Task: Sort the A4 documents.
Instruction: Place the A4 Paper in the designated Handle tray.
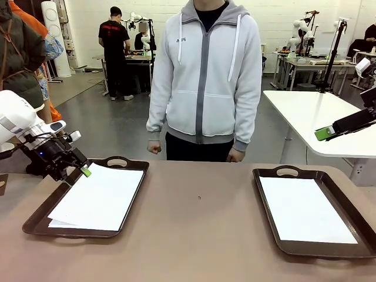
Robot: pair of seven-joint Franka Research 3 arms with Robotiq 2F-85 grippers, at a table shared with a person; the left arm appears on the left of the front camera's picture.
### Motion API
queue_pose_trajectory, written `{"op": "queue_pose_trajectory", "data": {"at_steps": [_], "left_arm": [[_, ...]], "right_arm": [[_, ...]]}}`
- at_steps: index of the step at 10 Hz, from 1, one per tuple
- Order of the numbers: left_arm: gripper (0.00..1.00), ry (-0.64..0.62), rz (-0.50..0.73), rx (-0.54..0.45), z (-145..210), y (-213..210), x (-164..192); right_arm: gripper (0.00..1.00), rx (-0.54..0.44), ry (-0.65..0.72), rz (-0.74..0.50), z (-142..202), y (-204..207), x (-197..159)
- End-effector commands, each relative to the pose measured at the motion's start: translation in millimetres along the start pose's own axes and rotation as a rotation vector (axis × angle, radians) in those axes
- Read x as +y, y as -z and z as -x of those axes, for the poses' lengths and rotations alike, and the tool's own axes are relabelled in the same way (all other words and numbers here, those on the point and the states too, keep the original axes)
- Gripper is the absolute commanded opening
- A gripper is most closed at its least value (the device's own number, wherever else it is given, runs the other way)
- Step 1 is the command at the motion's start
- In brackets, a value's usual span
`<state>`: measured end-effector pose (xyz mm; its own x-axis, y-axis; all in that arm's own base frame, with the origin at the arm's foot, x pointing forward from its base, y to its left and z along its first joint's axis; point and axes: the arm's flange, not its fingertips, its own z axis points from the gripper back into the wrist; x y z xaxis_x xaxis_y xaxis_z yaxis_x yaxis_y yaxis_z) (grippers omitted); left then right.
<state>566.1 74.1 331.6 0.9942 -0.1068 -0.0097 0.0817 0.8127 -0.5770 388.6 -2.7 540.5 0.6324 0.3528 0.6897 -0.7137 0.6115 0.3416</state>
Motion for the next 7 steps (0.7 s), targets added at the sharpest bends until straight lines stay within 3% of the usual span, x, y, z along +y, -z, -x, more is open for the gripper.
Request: {"op": "queue_pose_trajectory", "data": {"at_steps": [1, 4, 6, 7], "left_arm": [[1.00, -0.021, -0.036, -0.003, 1.0, -6.1, -3.1], [1.00, -0.018, -0.042, -0.004, 1.4, -7.7, -3.5], [1.00, -0.045, 0.040, -0.032, 0.8, -8.5, -4.3], [1.00, 0.004, -0.009, -0.009, 0.0, -4.7, -1.1]], "right_arm": [[1.00, 0.001, -0.004, -0.001, 0.7, 0.1, 0.1], [1.00, 0.001, -0.004, -0.001, 0.7, 0.1, 0.1], [1.00, 0.001, -0.004, -0.001, 0.7, 0.1, 0.1], [1.00, 0.001, -0.004, -0.001, 0.7, 0.1, 0.1]]}}
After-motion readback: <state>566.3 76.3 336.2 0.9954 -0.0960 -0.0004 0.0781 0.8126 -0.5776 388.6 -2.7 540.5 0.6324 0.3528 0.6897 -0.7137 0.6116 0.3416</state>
